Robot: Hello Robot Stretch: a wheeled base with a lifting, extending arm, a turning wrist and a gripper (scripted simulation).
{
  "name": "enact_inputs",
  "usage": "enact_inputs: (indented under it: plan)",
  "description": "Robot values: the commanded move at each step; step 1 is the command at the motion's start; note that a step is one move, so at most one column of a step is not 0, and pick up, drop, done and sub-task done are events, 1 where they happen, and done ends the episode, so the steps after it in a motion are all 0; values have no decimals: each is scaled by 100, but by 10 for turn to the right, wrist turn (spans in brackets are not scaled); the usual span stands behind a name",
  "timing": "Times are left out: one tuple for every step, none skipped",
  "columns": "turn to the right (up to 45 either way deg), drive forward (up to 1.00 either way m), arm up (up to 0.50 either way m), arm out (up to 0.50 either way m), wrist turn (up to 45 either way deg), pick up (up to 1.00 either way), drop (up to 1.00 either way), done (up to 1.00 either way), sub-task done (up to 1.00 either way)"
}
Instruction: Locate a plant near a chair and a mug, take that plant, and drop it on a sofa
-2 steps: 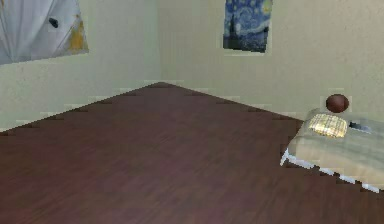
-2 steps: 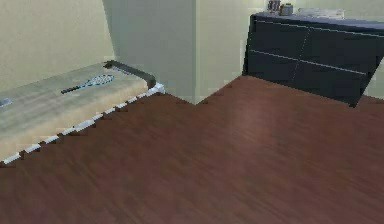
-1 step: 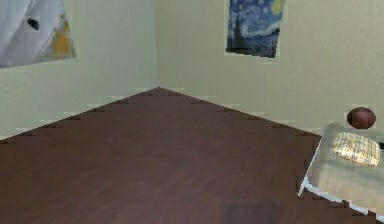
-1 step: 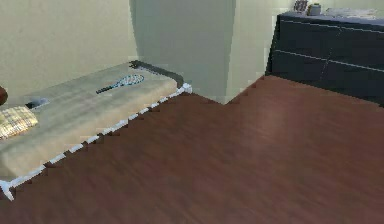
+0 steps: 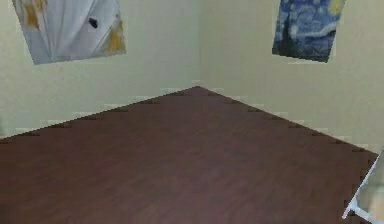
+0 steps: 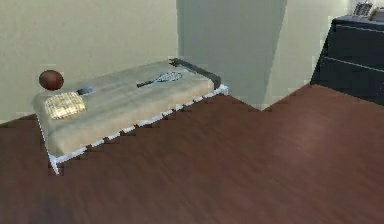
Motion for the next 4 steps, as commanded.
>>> enact_inputs:
  plan:
    - [0,5,0,0,0,0,0,0,0]
    - [-360,0,0,0,0,0,0,0,0]
    - [0,100,0,0,0,0,0,0,0]
    - [-30,0,0,0,0,0,0,0,0]
